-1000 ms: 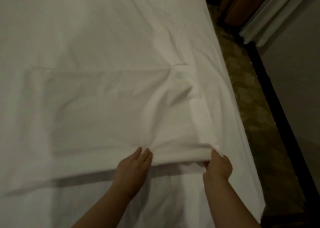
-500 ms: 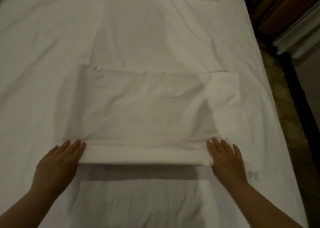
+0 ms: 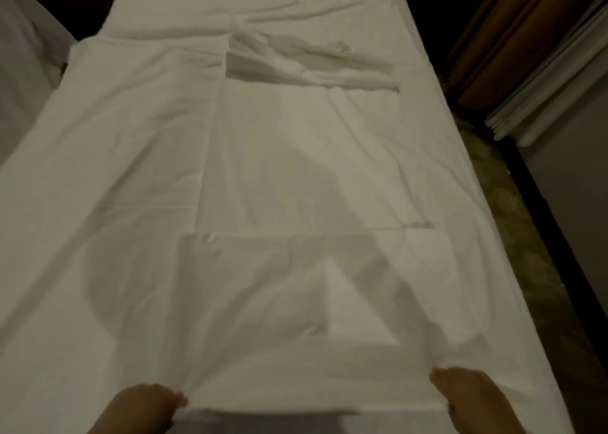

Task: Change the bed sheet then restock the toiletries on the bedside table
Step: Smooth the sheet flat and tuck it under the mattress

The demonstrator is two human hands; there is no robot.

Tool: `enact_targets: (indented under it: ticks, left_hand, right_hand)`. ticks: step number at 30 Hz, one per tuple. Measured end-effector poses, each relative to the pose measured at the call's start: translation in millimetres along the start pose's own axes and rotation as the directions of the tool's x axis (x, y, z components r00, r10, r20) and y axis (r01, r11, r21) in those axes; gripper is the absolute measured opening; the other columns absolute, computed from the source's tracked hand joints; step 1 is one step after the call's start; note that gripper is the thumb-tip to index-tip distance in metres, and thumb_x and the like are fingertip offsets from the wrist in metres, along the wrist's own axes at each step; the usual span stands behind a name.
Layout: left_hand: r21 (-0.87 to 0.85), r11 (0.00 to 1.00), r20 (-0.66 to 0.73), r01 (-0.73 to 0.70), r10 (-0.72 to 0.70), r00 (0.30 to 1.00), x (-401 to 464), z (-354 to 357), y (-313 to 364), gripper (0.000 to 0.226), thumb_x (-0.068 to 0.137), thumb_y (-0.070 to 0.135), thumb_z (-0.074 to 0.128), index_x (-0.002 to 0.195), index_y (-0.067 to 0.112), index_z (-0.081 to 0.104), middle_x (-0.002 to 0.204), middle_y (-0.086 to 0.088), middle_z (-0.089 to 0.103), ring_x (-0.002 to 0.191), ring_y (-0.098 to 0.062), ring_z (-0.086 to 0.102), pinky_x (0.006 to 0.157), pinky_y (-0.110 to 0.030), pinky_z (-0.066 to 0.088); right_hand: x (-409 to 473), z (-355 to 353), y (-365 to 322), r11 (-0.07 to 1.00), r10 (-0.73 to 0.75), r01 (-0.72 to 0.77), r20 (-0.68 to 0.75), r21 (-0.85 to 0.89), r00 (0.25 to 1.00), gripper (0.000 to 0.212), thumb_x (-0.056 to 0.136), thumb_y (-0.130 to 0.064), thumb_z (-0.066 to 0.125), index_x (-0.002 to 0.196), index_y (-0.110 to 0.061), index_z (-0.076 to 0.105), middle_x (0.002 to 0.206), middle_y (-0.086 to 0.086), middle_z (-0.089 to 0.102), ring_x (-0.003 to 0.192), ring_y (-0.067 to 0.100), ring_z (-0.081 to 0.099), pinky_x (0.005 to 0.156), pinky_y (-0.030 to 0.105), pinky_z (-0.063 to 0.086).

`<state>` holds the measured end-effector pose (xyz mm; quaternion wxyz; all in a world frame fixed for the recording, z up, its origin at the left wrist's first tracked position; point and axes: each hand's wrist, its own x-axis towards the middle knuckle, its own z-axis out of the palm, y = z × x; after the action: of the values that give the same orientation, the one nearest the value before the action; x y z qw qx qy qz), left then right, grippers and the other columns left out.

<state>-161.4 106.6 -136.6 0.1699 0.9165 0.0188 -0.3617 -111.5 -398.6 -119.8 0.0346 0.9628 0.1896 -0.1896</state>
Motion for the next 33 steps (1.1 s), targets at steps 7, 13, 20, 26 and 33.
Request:
enact_targets:
  ticks: [7,13,20,26,33]
  left_hand:
    - [0.188,0.982,0.380,-0.032,-0.043,0.924,41,-120,54,0.038,0.091,0.035,0.057,0.121,0.013,0.063,0.114,0.002,0.063,0.102,-0.011,0.058,0.070,-0.008,0.038]
    - [0.169,0.978,0.018,0.121,-0.125,0.992,138,-274,45,0.026,0.083,0.025,0.071,0.099,0.005,0.072,0.072,0.000,0.060,0.064,-0.008,0.052,0.056,-0.015,0.039]
    - [0.113,0.941,-0.596,0.319,-0.192,0.779,243,-351,24,0.028,0.082,0.025,0.072,0.100,0.003,0.070,0.101,-0.023,0.064,0.096,-0.041,0.058,0.087,-0.045,0.046]
    - [-0.030,0.986,-0.854,0.165,-0.111,0.509,288,-304,37,0.058,0.096,0.027,0.049,0.146,0.006,0.029,0.150,-0.028,0.024,0.137,-0.048,0.021,0.110,-0.062,0.015]
    - [0.348,0.935,-0.630,-0.072,0.290,0.720,282,-136,68,0.066,0.096,0.051,0.019,0.142,0.006,0.031,0.151,-0.013,0.029,0.146,-0.016,-0.007,0.107,-0.053,0.015]
  right_hand:
    - [71,-91,21,0.985,0.145,-0.165,0.277,0.050,0.950,0.031,0.096,-0.035,0.048,0.124,-0.029,0.060,0.134,-0.002,0.056,0.121,0.016,0.053,0.093,0.018,0.038]
    - [212,-200,39,0.967,0.219,-0.224,-0.059,-0.119,0.974,0.029,0.098,-0.028,0.043,0.121,-0.024,0.059,0.129,0.009,0.057,0.116,0.028,0.054,0.090,0.030,0.041]
    - [362,-245,50,0.960,0.138,-0.224,-0.409,-0.171,0.902,0.018,0.095,-0.015,0.046,0.097,-0.009,0.064,0.095,0.018,0.064,0.090,0.036,0.058,0.081,0.036,0.037]
    - [421,-204,61,0.939,0.272,-0.335,-0.433,-0.075,0.860,0.027,0.092,-0.008,0.048,0.117,-0.002,0.056,0.116,0.024,0.056,0.110,0.038,0.047,0.099,0.044,0.028]
    - [404,-98,-30,0.999,0.029,-0.004,-0.507,0.051,0.861,0.056,0.087,-0.032,0.041,0.140,-0.014,0.036,0.148,0.014,0.038,0.134,0.030,0.035,0.105,0.047,0.022]
